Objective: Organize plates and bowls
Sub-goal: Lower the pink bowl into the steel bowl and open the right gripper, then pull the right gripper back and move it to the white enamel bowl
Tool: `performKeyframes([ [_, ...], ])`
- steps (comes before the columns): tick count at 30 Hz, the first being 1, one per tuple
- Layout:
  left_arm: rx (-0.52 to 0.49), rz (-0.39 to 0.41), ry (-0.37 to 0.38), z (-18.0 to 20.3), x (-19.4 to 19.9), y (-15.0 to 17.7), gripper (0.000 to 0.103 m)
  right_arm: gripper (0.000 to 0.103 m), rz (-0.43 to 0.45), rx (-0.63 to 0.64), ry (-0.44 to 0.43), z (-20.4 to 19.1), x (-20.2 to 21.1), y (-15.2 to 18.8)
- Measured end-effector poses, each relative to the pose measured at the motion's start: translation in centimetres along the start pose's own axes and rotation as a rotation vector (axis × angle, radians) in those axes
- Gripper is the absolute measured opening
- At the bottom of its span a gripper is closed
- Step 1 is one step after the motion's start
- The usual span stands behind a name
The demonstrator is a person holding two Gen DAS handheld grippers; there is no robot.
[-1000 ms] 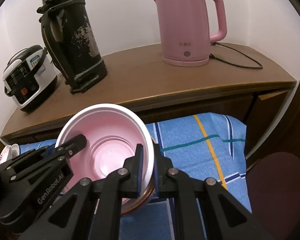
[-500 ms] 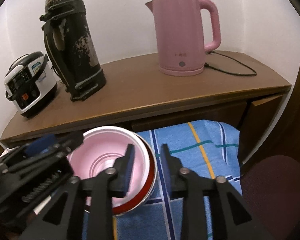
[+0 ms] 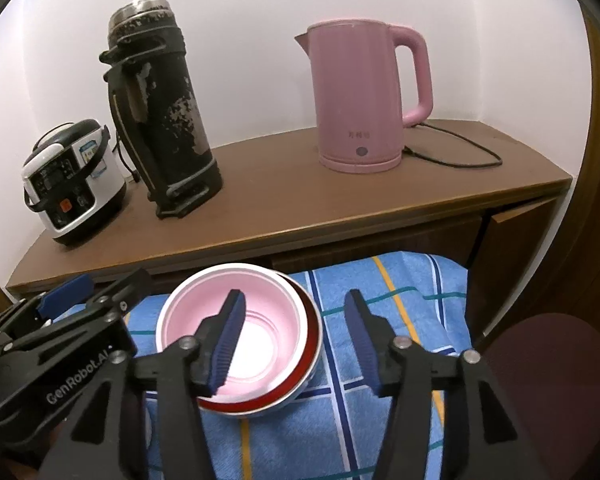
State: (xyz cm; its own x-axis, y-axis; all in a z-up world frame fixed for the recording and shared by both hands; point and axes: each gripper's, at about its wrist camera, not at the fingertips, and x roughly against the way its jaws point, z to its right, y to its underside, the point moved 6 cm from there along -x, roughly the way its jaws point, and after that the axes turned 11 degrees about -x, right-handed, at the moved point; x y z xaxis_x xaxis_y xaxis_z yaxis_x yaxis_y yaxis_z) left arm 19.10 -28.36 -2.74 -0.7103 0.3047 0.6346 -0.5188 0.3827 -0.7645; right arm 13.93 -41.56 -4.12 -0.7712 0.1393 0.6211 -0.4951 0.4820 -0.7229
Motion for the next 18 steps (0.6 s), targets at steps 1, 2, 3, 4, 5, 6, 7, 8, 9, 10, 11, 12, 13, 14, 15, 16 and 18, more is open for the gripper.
performKeyframes([
  [1,-0.004,-0.001,-0.002,0.0,0.1,0.1,0.068,0.054,0.001,-0.003,-0.003,0.0,0.2,0.1],
  [2,-0.008,-0.002,-0.003,0.1,0.2,0.2,0.069,0.054,0.001,-0.004,-0.003,0.0,0.3,0.1],
  [3,-0.013,-0.003,-0.004,0.1,0.3,0.3,0.068,0.054,0.002,-0.006,-0.004,0.1,0.4,0.2],
  [4,-0.017,-0.003,-0.004,0.2,0.4,0.4,0.068,0.054,0.003,-0.008,-0.005,0.1,0.5,0.2],
  [5,-0.019,-0.004,-0.006,0.3,0.4,0.5,0.068,0.054,0.004,-0.012,-0.004,0.2,0.6,0.3],
  [6,-0.021,-0.005,-0.007,0.3,0.5,0.6,0.068,0.055,0.006,-0.017,-0.005,0.3,0.7,0.4],
  [7,-0.022,-0.005,-0.008,0.3,0.6,0.7,0.068,0.056,0.007,-0.022,-0.006,0.4,0.8,0.5],
  [8,-0.025,-0.007,-0.008,0.4,0.7,0.9,0.069,0.057,0.009,-0.027,-0.008,0.5,1.0,0.6],
  [9,-0.028,-0.007,-0.009,0.4,0.8,0.9,0.069,0.058,0.01,-0.031,-0.009,0.6,1.1,0.7],
  [10,-0.033,-0.006,-0.01,0.5,0.9,1.0,0.069,0.058,0.012,-0.033,-0.009,0.7,1.3,0.8],
  [11,-0.038,-0.005,-0.012,0.6,1.1,1.1,0.069,0.058,0.015,-0.036,-0.011,0.8,1.4,0.9],
  [12,-0.041,-0.005,-0.014,0.6,1.2,1.2,0.069,0.058,0.017,-0.04,-0.012,0.8,1.6,1.0],
  [13,-0.042,-0.007,-0.015,0.7,1.2,1.2,0.069,0.058,0.018,-0.044,-0.014,0.9,1.7,1.1],
  [14,-0.042,-0.01,-0.014,0.7,1.3,1.4,0.069,0.058,0.018,-0.049,-0.017,1.0,1.8,1.2],
  [15,-0.042,-0.012,-0.01,0.8,1.4,1.5,0.069,0.058,0.019,-0.053,-0.019,1.1,2.0,1.2],
  [16,-0.043,-0.012,-0.009,0.9,1.4,1.6,0.069,0.058,0.021,-0.056,-0.019,1.2,2.1,1.3],
  [18,-0.049,-0.014,-0.009,1.1,1.5,1.8,0.069,0.058,0.027,-0.066,-0.021,1.3,2.4,1.4],
])
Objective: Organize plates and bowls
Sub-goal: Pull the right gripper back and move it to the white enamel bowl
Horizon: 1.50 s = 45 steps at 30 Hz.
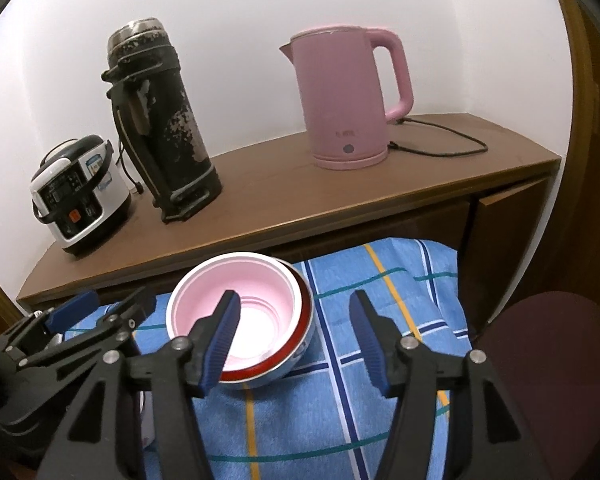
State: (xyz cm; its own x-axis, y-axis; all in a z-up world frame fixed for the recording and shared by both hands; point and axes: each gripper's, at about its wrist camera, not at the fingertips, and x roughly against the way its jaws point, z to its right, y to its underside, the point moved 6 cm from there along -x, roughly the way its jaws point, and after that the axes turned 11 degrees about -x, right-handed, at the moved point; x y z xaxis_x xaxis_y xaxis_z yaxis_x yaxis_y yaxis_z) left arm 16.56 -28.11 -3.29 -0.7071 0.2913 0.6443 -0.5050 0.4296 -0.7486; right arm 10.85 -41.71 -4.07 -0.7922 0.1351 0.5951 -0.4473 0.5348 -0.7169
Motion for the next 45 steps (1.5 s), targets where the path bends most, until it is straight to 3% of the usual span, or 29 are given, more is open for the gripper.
performKeyframes([
  [10,-0.014,0.016,-0.017,0.6,1.1,1.0,0.069,0.059,0.036,-0.021,-0.005,0.4,1.3,0.6],
  [26,-0.01,0.028,-0.015,0.1,3.8,3.2,0.069,0.06,0.025,-0.042,-0.034,0.2,4.0,2.4],
  [45,-0.008,-0.007,-0.022,-1.9,6.0,7.9,0.069,0.062,0.069,0.087,0.073,-1.7,6.9,6.3],
])
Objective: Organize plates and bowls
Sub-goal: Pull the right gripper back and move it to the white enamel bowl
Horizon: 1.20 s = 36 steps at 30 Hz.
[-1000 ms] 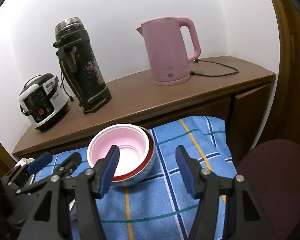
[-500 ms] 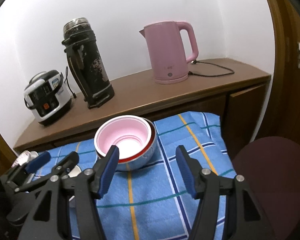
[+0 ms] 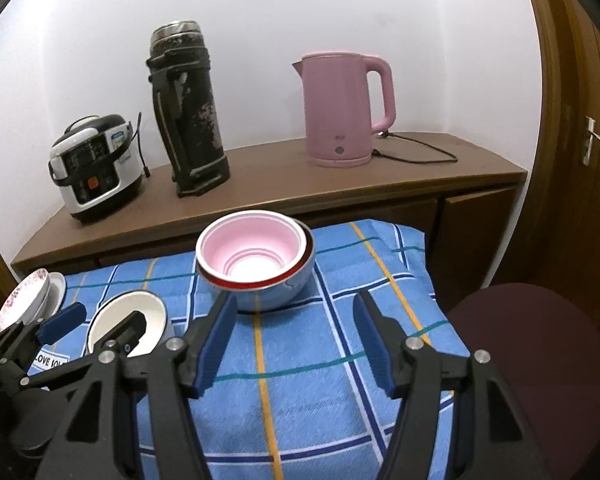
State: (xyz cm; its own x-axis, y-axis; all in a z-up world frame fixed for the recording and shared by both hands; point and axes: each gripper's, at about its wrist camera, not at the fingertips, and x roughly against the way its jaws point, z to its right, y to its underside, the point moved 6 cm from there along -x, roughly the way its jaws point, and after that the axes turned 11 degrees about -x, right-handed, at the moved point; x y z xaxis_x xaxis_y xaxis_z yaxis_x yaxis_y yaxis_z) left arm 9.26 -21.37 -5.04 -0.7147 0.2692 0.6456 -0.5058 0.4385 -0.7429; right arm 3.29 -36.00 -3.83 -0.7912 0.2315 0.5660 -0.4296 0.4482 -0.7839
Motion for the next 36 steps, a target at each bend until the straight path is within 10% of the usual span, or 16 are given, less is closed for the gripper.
performKeyframes([
  [36,0.085,-0.069,-0.024,-6.5,2.5,8.0,0.069,0.062,-0.081,0.091,-0.086,-5.0,3.1,6.4],
])
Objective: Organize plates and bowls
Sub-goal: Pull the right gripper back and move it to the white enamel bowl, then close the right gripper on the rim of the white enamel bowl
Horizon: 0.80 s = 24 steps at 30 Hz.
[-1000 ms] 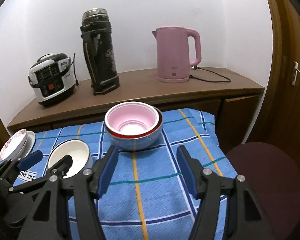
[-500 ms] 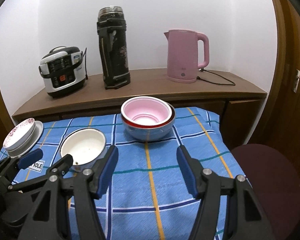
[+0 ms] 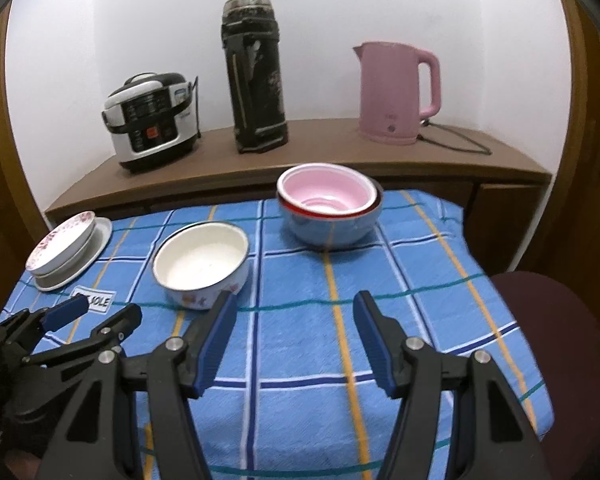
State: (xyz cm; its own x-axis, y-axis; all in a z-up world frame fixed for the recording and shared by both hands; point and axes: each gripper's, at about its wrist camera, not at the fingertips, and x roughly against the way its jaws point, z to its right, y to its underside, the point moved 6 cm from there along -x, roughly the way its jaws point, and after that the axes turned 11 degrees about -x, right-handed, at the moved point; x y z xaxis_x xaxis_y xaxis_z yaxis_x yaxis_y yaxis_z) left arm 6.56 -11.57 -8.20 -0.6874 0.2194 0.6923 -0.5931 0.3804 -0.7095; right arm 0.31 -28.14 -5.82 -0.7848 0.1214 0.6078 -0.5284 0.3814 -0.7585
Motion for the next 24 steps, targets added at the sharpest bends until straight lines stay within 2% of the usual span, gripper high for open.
performKeyframes([
  [8,0.014,-0.028,0.012,-0.7,-1.0,0.2,0.069,0.062,-0.038,-0.007,-0.053,-0.9,-0.7,0.4],
  [13,0.06,-0.023,0.018,-1.7,-1.9,-1.7,0.069,0.055,-0.062,-0.03,-0.112,-1.6,-2.1,-0.4],
  [18,0.046,-0.011,-0.027,-1.9,-3.7,-4.4,0.069,0.055,-0.071,-0.062,-0.161,-2.3,-4.6,-1.9],
  [21,0.059,-0.021,-0.034,-1.9,-5.3,-5.3,0.069,0.055,-0.086,-0.067,-0.155,-2.6,-6.5,-2.3],
  [24,0.058,-0.045,-0.036,-1.6,-7.0,-5.6,0.068,0.046,-0.113,-0.069,-0.148,-2.8,-8.3,-2.2],
])
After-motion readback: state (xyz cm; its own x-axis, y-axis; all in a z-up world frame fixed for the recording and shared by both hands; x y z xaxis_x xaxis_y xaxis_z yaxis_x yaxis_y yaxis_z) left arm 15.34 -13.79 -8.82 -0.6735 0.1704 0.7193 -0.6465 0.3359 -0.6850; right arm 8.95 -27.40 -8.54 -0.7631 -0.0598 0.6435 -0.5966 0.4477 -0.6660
